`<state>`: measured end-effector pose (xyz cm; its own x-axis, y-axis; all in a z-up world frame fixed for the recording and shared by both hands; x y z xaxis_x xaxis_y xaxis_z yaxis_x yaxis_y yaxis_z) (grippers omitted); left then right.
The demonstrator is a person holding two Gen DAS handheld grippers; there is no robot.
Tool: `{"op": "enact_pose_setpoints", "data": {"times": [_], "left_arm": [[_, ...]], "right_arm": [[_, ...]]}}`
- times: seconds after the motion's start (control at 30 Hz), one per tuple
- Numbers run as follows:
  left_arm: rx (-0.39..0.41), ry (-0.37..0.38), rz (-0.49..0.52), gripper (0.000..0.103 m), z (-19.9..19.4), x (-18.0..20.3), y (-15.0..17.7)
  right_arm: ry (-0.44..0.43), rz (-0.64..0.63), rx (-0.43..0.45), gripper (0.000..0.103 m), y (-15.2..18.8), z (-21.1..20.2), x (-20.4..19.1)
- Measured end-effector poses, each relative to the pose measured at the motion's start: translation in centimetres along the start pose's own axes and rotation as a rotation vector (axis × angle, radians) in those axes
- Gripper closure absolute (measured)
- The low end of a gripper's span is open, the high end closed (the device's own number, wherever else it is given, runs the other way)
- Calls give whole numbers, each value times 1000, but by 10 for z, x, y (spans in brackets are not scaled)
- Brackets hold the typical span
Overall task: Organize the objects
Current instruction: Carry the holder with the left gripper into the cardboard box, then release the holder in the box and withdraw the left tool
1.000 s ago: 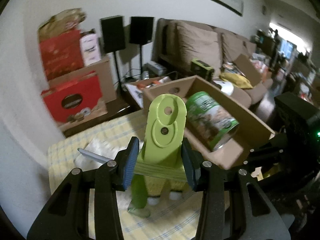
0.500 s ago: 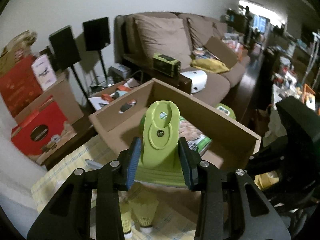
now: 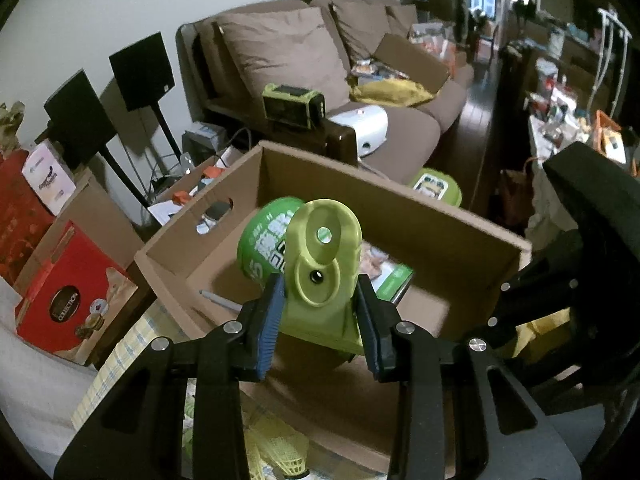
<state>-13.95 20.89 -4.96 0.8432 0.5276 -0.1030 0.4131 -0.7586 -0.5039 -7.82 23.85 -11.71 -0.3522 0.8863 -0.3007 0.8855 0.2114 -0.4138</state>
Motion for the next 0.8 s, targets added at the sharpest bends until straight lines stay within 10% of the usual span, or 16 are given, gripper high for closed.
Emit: {"op": "enact_pose_setpoints", "data": {"times": [0.63,0.8], "left_arm": [[-47,17,-44,74,29,-12,29],[2,35,-141,51,9,-29,34]], "right_arm": [[-31,39,-76,75,16,24,1],[-27,44,-64,68,22,16,0]]}}
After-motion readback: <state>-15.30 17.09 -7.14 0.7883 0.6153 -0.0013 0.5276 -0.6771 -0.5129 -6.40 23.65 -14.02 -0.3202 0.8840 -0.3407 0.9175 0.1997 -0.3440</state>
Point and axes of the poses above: each gripper's, at about its wrist camera, not at the fingertips, and z roughly the way its jaws point, x to its right, y to its underside, the point moved 5 cm from there along z, roughly the way its jaws point, and after that the axes turned 8 degrees about -x, right-handed, at the moved point
